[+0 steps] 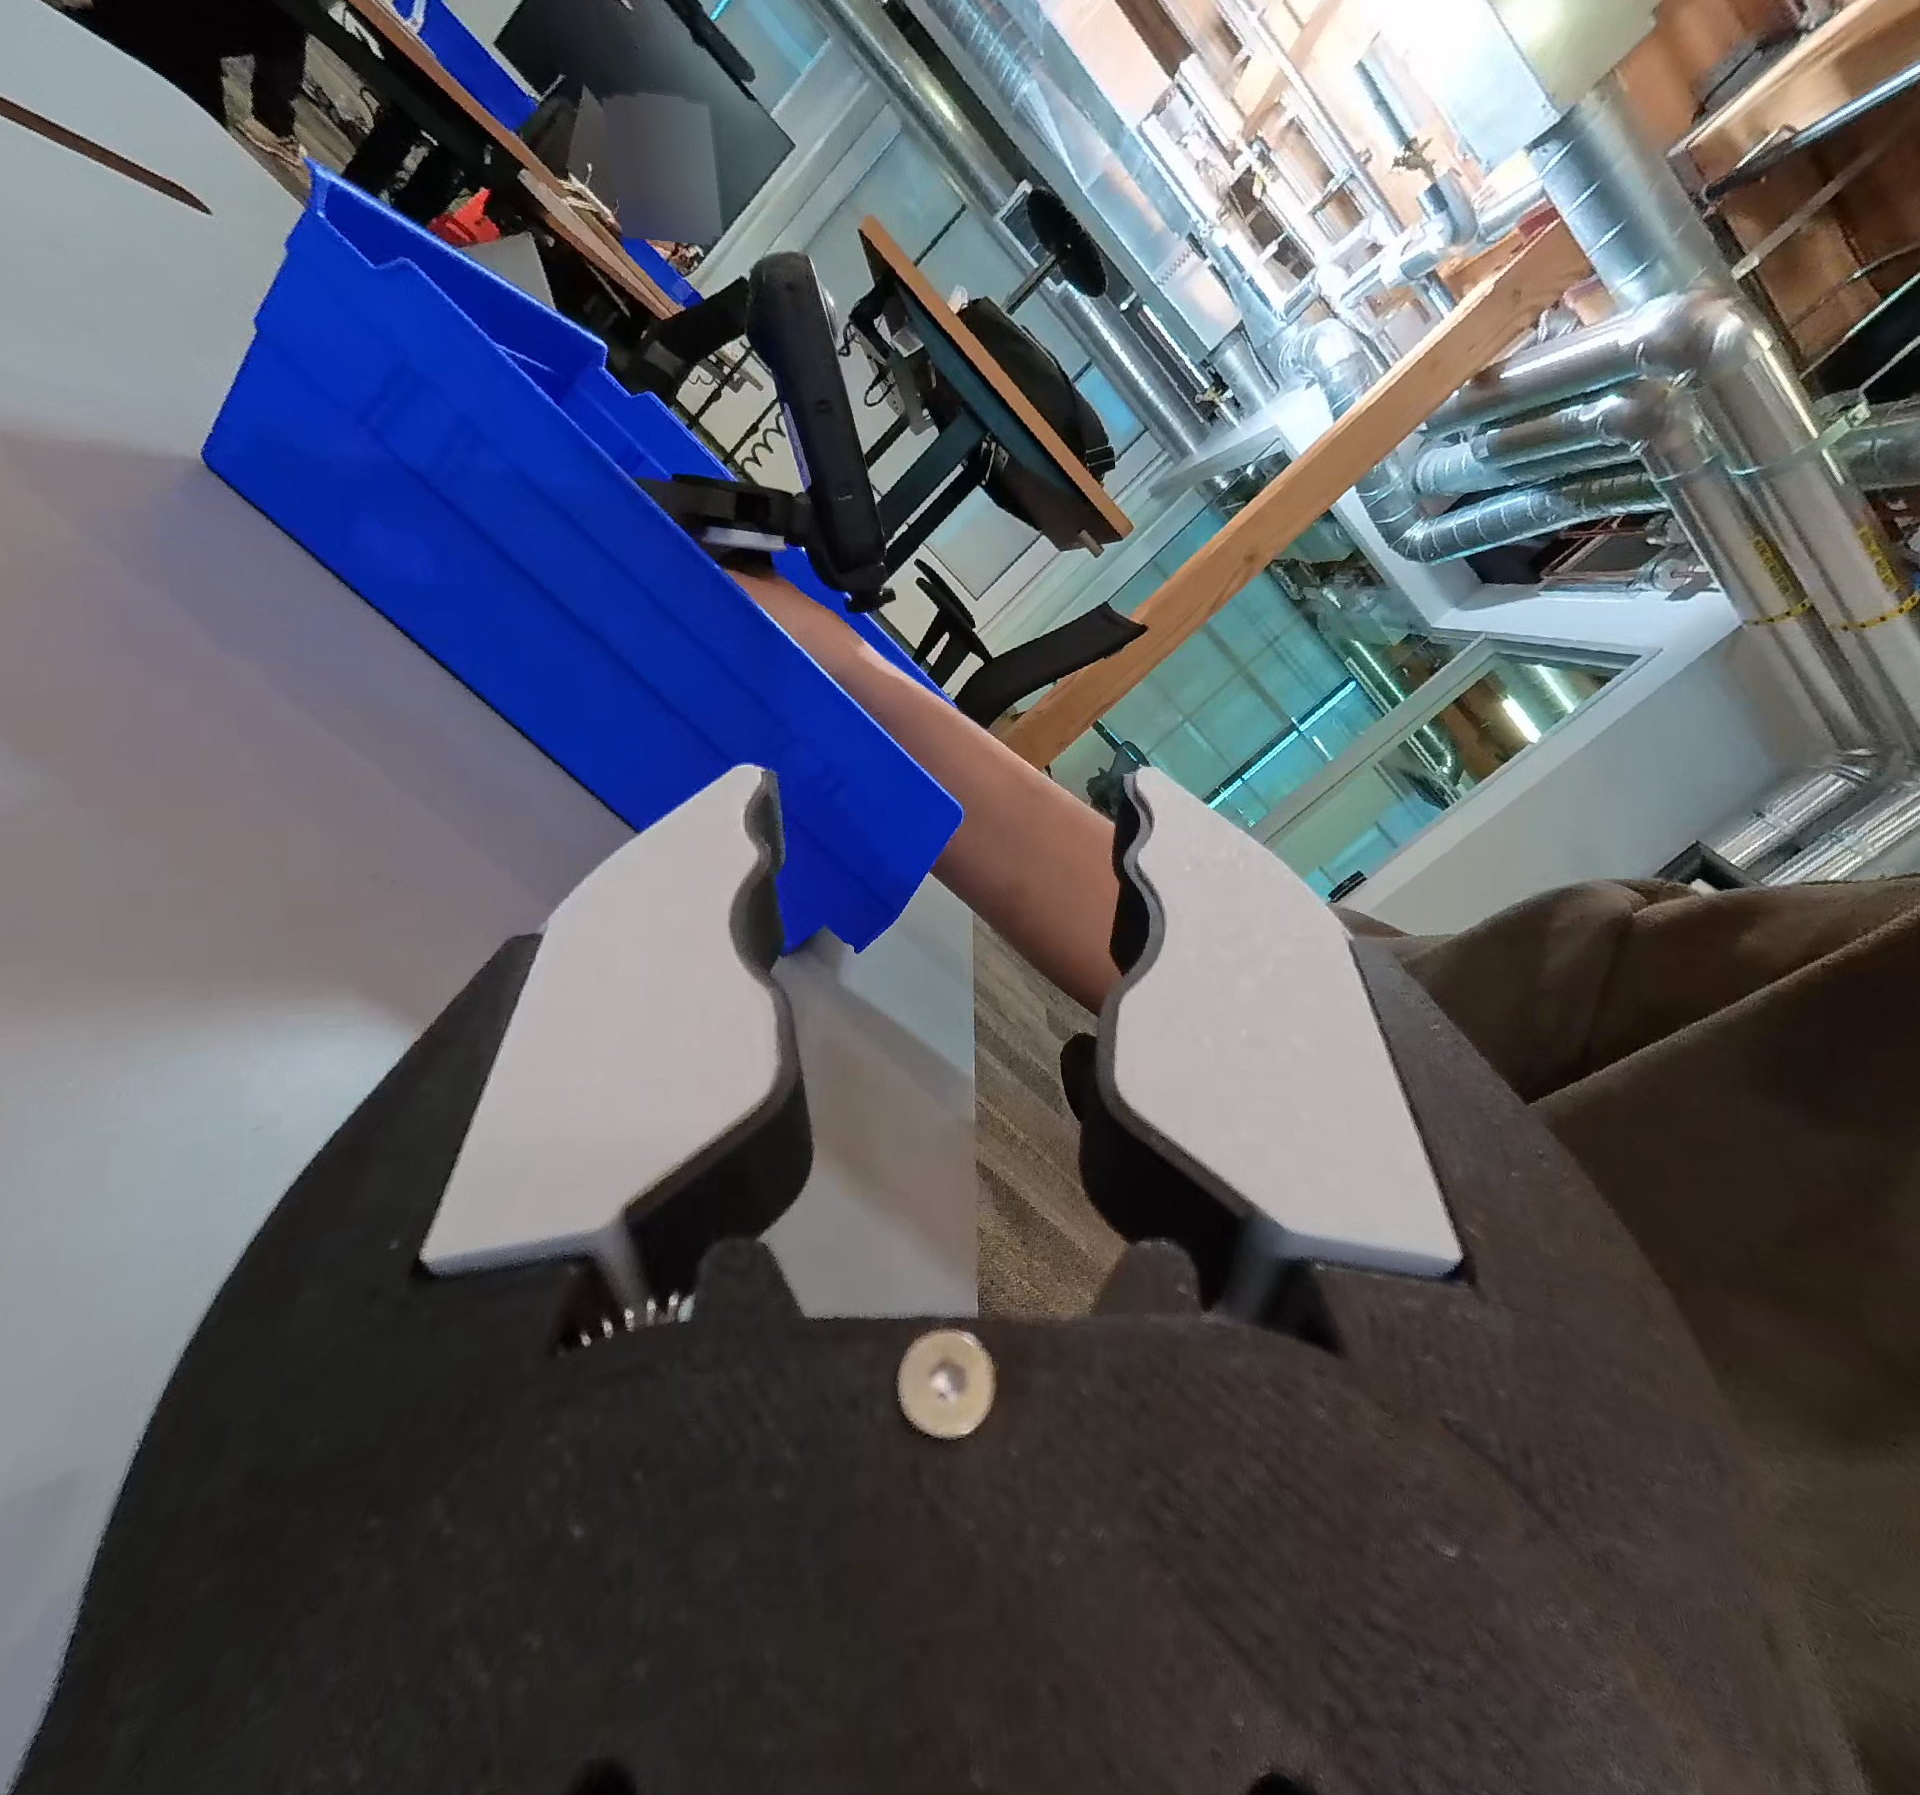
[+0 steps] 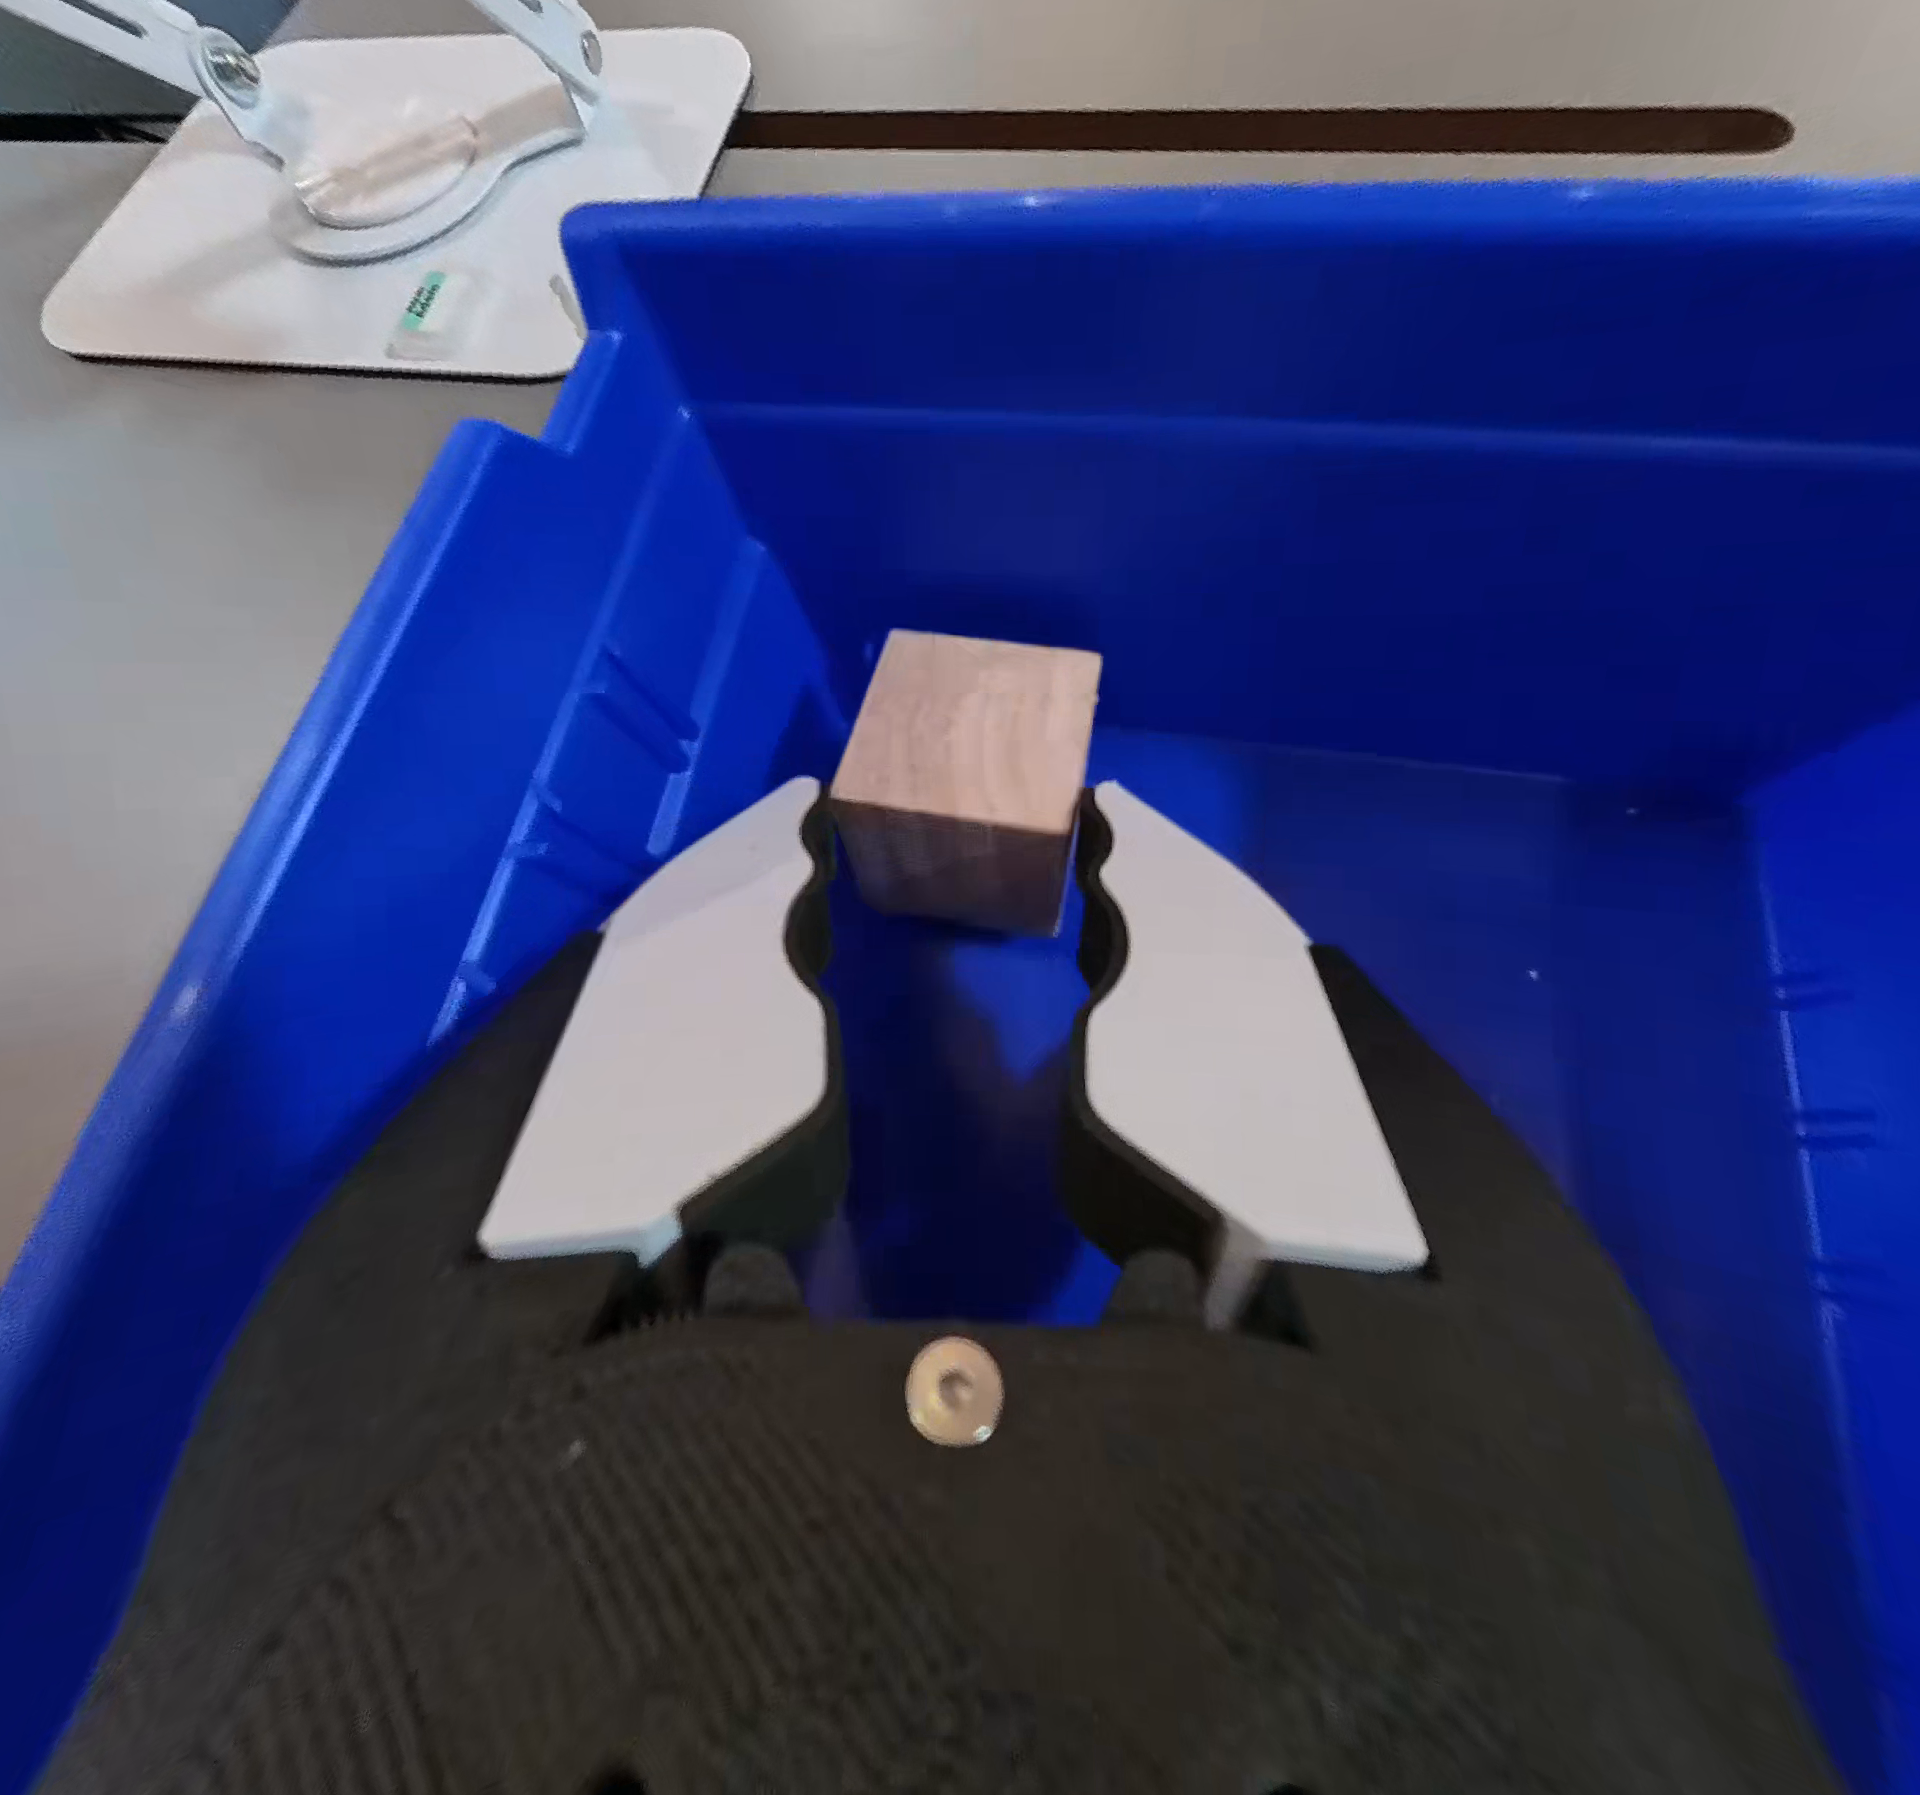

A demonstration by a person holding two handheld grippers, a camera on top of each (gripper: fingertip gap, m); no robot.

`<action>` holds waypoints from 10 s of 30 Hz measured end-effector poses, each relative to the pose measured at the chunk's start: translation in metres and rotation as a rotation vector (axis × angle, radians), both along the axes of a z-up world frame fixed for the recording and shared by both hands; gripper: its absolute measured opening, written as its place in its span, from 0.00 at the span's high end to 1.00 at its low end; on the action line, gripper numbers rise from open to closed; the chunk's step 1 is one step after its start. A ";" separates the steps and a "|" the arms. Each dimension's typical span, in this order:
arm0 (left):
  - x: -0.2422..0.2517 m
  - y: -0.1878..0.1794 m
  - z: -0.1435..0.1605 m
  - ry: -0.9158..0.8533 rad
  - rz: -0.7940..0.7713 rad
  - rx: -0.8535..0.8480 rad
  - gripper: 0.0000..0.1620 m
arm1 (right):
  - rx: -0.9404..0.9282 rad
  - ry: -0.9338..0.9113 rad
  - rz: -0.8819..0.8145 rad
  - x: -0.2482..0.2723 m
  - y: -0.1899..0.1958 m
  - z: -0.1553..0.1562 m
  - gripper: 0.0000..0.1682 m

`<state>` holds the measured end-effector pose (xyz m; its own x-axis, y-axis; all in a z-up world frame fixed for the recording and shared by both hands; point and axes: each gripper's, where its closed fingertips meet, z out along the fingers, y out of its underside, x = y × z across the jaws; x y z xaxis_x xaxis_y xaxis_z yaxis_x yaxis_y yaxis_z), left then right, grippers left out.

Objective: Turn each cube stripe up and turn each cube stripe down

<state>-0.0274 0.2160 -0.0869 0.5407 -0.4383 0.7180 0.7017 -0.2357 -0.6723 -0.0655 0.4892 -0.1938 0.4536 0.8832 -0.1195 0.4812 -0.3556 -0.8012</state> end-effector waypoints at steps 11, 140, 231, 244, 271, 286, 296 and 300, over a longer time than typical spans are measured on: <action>-0.019 -0.004 0.015 0.002 0.056 0.035 0.62 | 0.027 0.260 0.013 0.052 -0.063 0.140 0.41; -0.037 -0.019 0.018 -0.173 -0.216 0.158 0.72 | -0.409 0.828 0.415 0.015 -0.291 0.115 0.59; -0.353 -0.217 0.072 0.435 1.053 -0.455 0.46 | 0.001 0.448 0.536 0.014 -0.309 0.095 0.60; -0.385 -0.361 -0.065 0.560 1.050 -1.246 0.55 | 0.016 0.346 0.670 -0.007 -0.329 0.061 0.58; -0.388 -0.405 -0.113 0.525 1.070 -1.506 0.54 | 0.147 0.222 0.765 -0.013 -0.338 0.032 0.59; -0.379 -0.380 -0.094 0.415 1.007 -1.276 0.72 | 0.161 0.218 0.772 -0.012 -0.341 0.031 0.61; -0.379 -0.360 -0.080 0.455 1.005 -1.194 0.72 | 0.166 0.212 0.775 -0.012 -0.341 0.030 0.61; -0.372 -0.358 -0.101 0.463 0.936 -1.295 0.71 | 0.176 0.211 0.774 -0.011 -0.341 0.030 0.62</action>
<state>-0.3993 -0.1420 -0.1876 0.5124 0.8579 0.0380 0.7228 -0.4070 -0.5585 -0.0767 0.1486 -0.1637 -0.3078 0.9508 0.0357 0.3717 0.1547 -0.9154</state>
